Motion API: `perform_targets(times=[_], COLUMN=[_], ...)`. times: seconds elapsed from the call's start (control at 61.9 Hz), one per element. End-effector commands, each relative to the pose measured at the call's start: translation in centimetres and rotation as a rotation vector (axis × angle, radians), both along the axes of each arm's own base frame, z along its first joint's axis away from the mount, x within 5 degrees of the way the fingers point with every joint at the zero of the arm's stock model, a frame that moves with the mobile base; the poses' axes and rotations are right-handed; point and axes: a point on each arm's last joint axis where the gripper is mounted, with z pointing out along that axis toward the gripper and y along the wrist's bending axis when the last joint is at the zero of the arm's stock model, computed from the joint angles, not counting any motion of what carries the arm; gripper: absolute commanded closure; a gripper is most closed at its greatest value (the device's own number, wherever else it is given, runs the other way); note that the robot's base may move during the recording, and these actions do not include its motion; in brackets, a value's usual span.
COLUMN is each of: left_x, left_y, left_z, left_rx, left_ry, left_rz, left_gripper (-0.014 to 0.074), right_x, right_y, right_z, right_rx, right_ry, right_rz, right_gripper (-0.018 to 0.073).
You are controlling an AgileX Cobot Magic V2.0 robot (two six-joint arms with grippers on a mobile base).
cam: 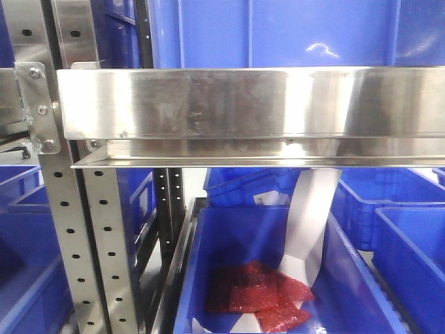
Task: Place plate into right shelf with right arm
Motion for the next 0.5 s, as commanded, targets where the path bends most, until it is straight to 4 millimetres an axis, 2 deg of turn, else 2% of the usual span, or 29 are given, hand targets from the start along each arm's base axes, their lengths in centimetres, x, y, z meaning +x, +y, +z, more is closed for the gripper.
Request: perform_targets(times=[0.0, 0.129, 0.162, 0.242, 0.372, 0.485], left_x=[-0.1, -0.1, -0.1, -0.1, -0.1, -0.1], left_y=[0.1, 0.1, 0.1, 0.1, 0.1, 0.1], left_z=[0.5, 0.5, 0.5, 0.5, 0.5, 0.5], left_rx=[-0.018, -0.018, -0.018, -0.018, -0.018, -0.018], left_ry=[-0.089, -0.089, -0.089, -0.089, -0.089, -0.089], left_rz=[0.009, 0.009, 0.009, 0.009, 0.009, 0.009], left_gripper=[0.0724, 0.0724, 0.0724, 0.0724, 0.0724, 0.0724], right_x=[-3.1, -7.1, -8.2, -10.6, -13.6, -15.6], right_y=[-0.3, -0.4, -0.4, -0.4, -0.4, -0.4], right_z=[-0.7, -5.0, -5.3, -7.8, -10.2, -11.0], right_rx=[-0.014, -0.032, -0.031, -0.031, -0.029, -0.026], right_ry=[-0.122, -0.115, -0.142, -0.167, -0.245, -0.337], right_rz=[-0.029, -0.032, -0.032, -0.033, -0.034, -0.036], right_gripper=[0.0508, 0.0508, 0.0508, 0.0508, 0.0508, 0.0508])
